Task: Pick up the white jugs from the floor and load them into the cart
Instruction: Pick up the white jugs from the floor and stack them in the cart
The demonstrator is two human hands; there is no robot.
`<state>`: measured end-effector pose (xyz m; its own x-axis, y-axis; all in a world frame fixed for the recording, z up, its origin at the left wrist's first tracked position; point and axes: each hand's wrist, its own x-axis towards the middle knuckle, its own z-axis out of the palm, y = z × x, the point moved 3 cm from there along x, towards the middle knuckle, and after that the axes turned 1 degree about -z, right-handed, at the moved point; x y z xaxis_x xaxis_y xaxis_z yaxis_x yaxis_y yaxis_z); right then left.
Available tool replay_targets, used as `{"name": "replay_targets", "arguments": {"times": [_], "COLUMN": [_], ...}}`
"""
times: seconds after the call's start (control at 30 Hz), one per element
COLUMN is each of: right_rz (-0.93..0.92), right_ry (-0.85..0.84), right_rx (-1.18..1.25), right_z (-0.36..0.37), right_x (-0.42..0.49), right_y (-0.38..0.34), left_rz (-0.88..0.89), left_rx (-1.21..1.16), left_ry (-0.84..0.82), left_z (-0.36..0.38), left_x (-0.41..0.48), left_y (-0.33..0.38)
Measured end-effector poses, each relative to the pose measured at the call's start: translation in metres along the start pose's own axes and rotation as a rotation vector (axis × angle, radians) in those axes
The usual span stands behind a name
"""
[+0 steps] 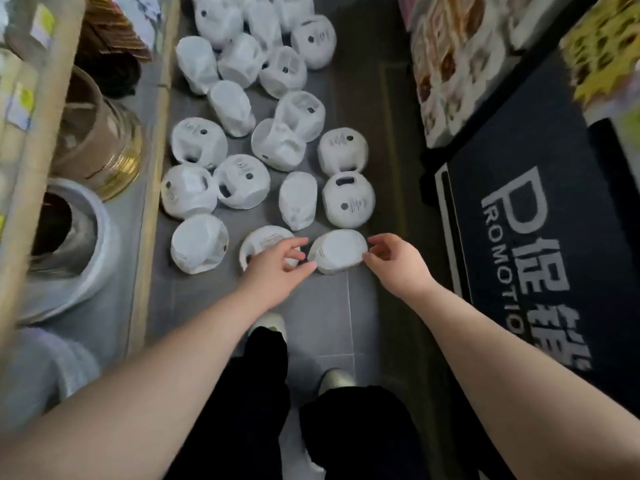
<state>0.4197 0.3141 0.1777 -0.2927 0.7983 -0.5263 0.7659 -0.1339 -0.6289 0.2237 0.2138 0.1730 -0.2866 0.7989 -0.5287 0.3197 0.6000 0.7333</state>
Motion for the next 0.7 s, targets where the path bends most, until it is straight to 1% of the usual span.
{"name": "replay_targets", "arguments": {"times": [0.13,0.27,0.37,0.5,0.6,0.7], "right_rz": [0.033,-0.022,-0.059,-0.081,-0.026,-0.009], "right_ry": [0.012,0.008,0.01,-0.051,-0.099,-0.12], "right_rx": [0.024,0.03,0.059,0.133,0.285,0.404], "right_z": [0.052,0.103,0.135,0.163,0.174,0.184], "right_x": [0.095,0.188,0.239,0.282,0.298,0.306], "right_y": [0.075,0.146,0.189,0.226,0.242,0.25], "left_rz": [0.02,0.021,0.018,-0.026,0.019,0.039], "left_rx": [0.089,0.188,0.185,0.285,0.166,0.109], "left_ry": [-0.017,-0.063,-0.1,-0.095,-0.061,-0.077], "left_z": [0.052,0.105,0.141,0.17,0.178,0.178], "left_x": [0.096,0.182,0.235,0.271,0.283,0.29], "left_y": [-0.061,-0.121,-0.166,-0.203,-0.216,-0.219]}}
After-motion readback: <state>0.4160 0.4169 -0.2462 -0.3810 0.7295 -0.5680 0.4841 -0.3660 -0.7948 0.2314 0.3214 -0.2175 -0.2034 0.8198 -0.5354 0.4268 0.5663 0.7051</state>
